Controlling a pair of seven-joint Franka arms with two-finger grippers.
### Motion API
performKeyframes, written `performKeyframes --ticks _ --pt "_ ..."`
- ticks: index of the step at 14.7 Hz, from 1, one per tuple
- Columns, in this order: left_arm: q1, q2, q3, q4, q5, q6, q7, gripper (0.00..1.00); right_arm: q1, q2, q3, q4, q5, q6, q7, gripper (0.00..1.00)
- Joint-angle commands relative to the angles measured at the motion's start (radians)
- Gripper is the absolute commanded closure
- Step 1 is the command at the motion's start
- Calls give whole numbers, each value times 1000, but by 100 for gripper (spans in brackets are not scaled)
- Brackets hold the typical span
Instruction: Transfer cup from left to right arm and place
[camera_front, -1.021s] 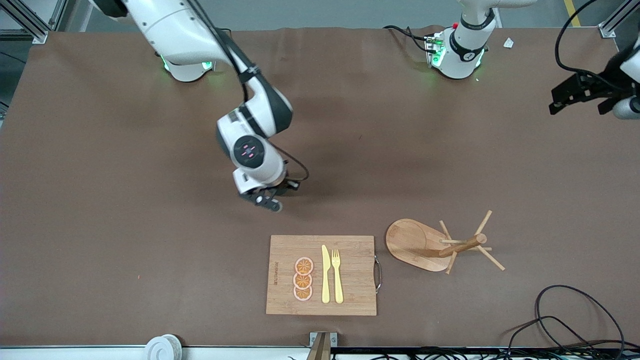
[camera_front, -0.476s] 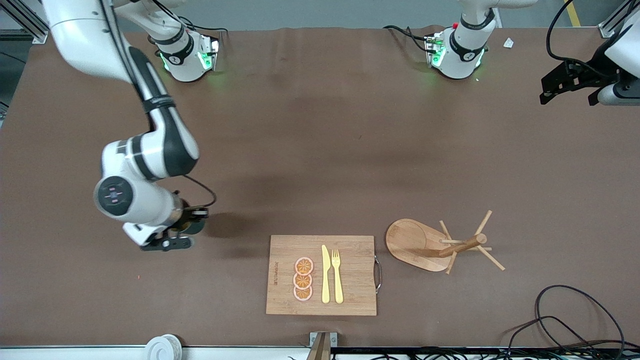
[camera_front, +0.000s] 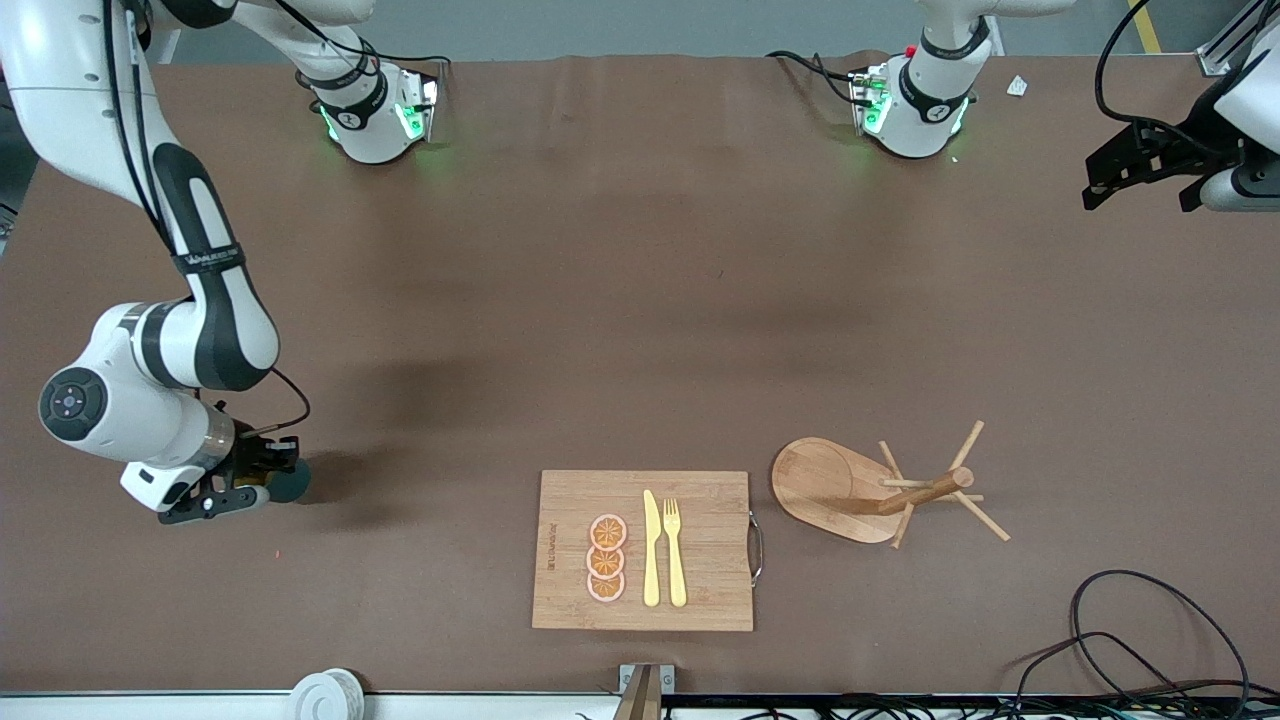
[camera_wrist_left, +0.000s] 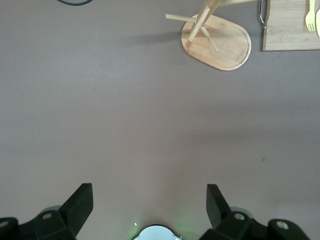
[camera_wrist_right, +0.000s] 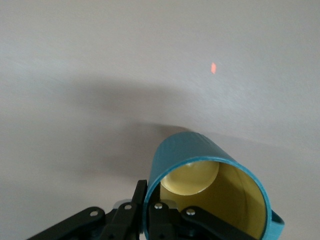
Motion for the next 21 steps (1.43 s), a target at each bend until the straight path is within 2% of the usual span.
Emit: performKeyframes --ticks 1,3,5,9,12,17,21 --pt "-3 -18 -2 -13 25 6 -4 0 -17 -12 22 -23 -21 9 -10 97" --pt "-4 -16 -6 -13 36 6 0 0 -21 -11 22 -19 -21 6 -6 85" --pt "-4 -13 -6 -12 36 6 5 0 -21 -11 22 -10 -21 6 4 63" --pt "-3 -13 -6 8 33 6 6 0 -17 -34 21 78 -22 -65 36 0" --pt "-6 -8 -6 8 36 3 3 0 -14 -112 8 150 -48 -220 39 0" --pt "-4 -15 -6 11 34 3 8 0 -14 -354 10 139 -45 -456 184 0" --pt "0 -24 -8 11 25 -10 14 0 -12 -555 13 127 -33 -621 208 0"
